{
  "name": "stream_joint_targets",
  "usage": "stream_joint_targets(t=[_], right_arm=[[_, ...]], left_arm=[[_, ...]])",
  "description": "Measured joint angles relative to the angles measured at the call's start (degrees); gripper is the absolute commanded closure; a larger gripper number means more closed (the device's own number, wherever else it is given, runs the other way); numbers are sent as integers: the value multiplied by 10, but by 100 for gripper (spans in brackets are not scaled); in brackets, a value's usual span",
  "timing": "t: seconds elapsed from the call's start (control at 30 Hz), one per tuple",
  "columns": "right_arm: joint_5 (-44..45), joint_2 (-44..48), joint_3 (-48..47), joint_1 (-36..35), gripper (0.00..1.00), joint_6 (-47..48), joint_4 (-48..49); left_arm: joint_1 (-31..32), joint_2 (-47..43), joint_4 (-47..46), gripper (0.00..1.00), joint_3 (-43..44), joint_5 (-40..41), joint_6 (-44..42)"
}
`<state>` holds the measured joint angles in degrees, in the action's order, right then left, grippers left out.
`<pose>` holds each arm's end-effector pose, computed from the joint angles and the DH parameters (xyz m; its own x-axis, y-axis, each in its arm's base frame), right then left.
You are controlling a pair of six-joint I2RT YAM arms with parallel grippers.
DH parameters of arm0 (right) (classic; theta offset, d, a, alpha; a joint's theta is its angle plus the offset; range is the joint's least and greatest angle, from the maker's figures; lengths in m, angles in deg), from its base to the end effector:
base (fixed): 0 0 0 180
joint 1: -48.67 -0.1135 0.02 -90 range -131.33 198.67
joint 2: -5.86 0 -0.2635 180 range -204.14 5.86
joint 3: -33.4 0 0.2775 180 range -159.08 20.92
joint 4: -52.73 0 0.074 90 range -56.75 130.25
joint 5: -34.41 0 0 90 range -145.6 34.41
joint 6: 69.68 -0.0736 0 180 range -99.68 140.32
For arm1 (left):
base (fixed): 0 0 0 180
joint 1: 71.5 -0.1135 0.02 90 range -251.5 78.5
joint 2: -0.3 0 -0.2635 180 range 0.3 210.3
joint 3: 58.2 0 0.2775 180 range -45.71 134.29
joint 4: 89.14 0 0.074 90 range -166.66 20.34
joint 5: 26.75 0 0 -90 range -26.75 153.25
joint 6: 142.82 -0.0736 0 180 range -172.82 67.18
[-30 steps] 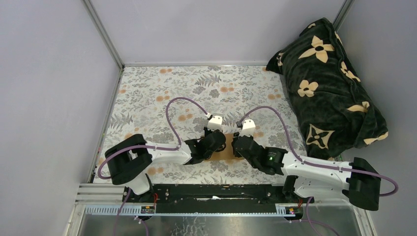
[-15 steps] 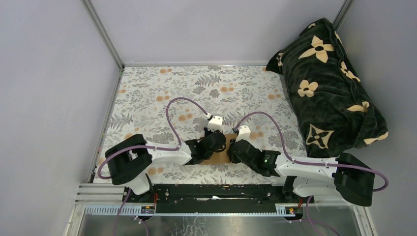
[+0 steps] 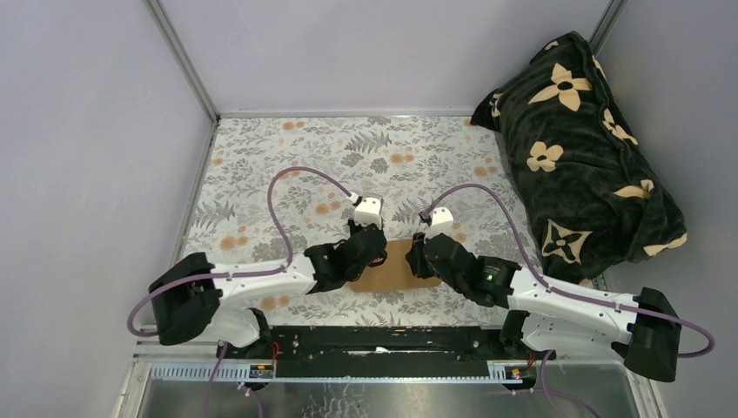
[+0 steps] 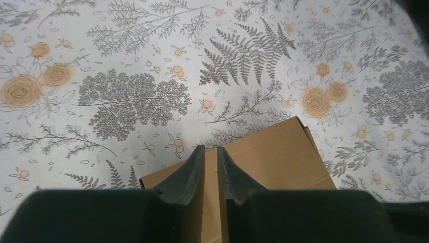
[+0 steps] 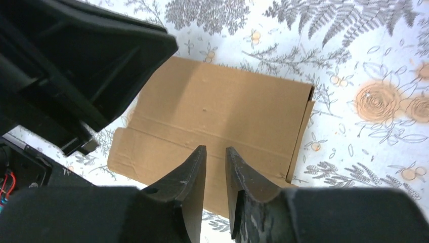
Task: Fold the paper box
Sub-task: Close the paper box at the center of the board.
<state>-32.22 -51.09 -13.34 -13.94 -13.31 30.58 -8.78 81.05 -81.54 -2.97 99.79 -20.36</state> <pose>0.1497 0.2254 0.2094 -0.5711 0.0030 -0.8209 -0.4139 0.8625 0.2910 0.1946 -0.2817 0.1813 -0.4719 -0.0258 -0.8813 0.2753 0.9453 -0.1750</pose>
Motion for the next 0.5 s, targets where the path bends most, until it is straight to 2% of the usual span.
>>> stream_joint_targets(t=[0.27, 0.5], right_arm=[[-7, -25, -4, 28, 72, 19, 3], [-31, -99, 32, 37, 72, 17, 38]], left_arm=[[2, -56, 31, 79, -1, -13, 17], [25, -7, 28, 80, -30, -40, 56]])
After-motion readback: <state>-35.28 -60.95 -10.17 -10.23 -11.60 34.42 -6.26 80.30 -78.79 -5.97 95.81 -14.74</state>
